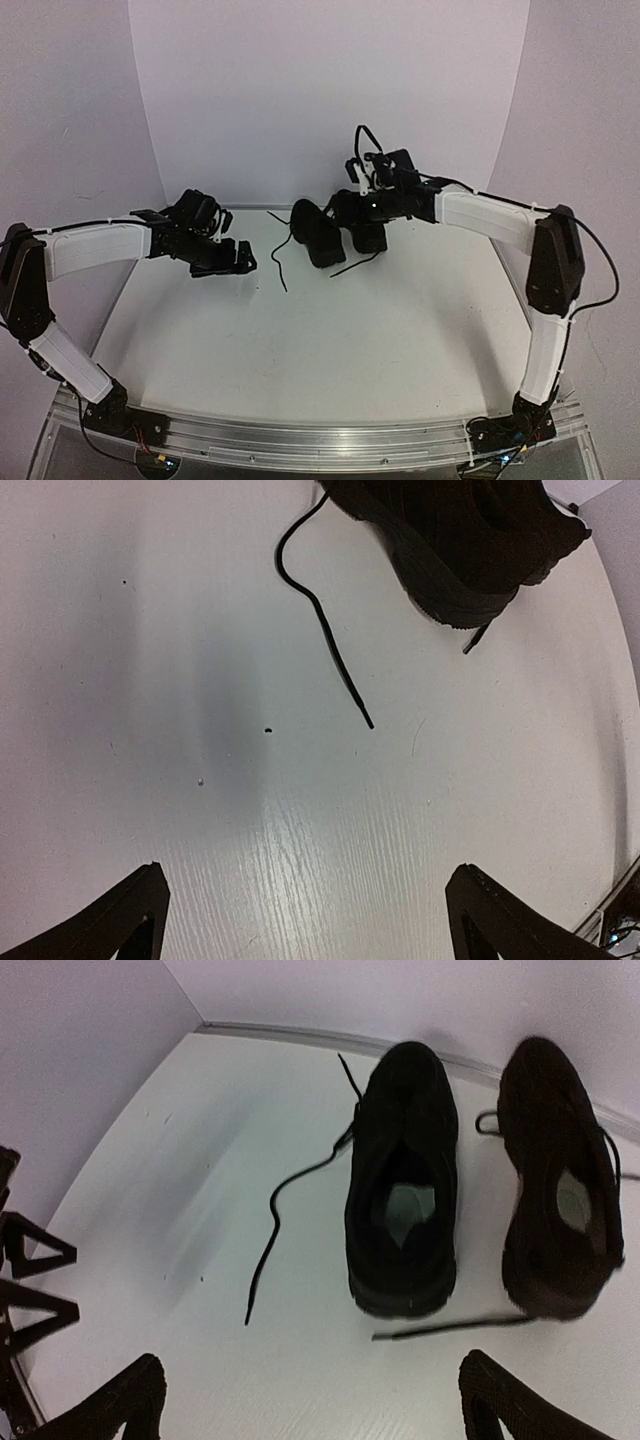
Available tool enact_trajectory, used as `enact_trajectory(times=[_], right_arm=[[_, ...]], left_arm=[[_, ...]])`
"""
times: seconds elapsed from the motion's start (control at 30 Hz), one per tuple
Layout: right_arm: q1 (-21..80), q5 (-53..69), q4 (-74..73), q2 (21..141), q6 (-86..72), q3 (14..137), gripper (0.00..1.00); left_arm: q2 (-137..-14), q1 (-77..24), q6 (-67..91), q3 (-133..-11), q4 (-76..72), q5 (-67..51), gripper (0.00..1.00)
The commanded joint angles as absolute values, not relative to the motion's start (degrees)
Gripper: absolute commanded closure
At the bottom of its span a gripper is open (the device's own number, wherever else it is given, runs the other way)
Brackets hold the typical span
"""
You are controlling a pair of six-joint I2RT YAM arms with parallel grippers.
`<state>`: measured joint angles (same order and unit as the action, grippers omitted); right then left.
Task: Tie the shoes
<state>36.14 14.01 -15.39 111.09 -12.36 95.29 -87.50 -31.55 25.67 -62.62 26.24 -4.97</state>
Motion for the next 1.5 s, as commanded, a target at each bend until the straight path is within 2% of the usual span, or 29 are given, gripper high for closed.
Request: enact_trajectory(times=[0.0, 0.1, 0.23, 0.37, 0.6, 0.73, 0.83, 0.9, 1.03, 1.23, 1.47], right_arm=[[35.3, 10.5, -24.9, 123.0, -9.5, 112.3, 0.03], [33.4, 11.2, -26.3, 128.6, -11.0, 119.9, 0.08], [31.8, 13.5, -26.5, 135.4, -11.9, 126.3, 0.22], [31.6, 16.1, -26.7, 141.0, -12.5, 130.0, 0.33], [31.1, 16.7, -27.0, 145.7, -12.6, 131.5, 0.45], [31.2, 19.7, -27.1, 145.7, -13.2, 131.1, 0.62], [31.1, 22.4, -26.9, 144.8, -14.5, 130.1, 0.7], [31.1, 23.5, -26.9, 143.7, -15.4, 129.4, 0.82], [31.3, 25.0, -26.8, 140.1, -16.9, 127.0, 0.97], [32.4, 25.5, -24.0, 131.7, -20.2, 120.1, 1.0], [33.8, 24.1, -17.6, 119.3, -28.0, 106.0, 1.0]], left_arm=[[-83.9, -31.6, 27.1, -61.3, 23.7, -5.7, 0.0], [-82.9, -31.6, 28.1, -59.3, 22.1, -6.1, 0.0], [-81.7, -31.6, 28.8, -57.7, 21.5, -6.1, 0.0], [-80.9, -31.6, 28.5, -57.1, 21.8, -5.0, 0.0], [-80.6, -31.6, 28.4, -57.0, 21.7, -4.3, 0.0], [-81.0, -31.6, 28.6, -57.1, 21.6, -4.1, 0.0], [-81.3, -31.6, 28.7, -57.3, 21.6, -4.1, 0.0], [-81.3, -31.6, 28.7, -57.6, 21.7, -3.9, 0.0], [-80.9, -31.6, 28.7, -58.1, 22.3, -3.2, 0.0], [-80.0, -31.6, 28.9, -58.5, 22.7, -2.6, 0.0], [-78.6, -31.6, 29.6, -59.3, 23.7, -2.3, 0.0]])
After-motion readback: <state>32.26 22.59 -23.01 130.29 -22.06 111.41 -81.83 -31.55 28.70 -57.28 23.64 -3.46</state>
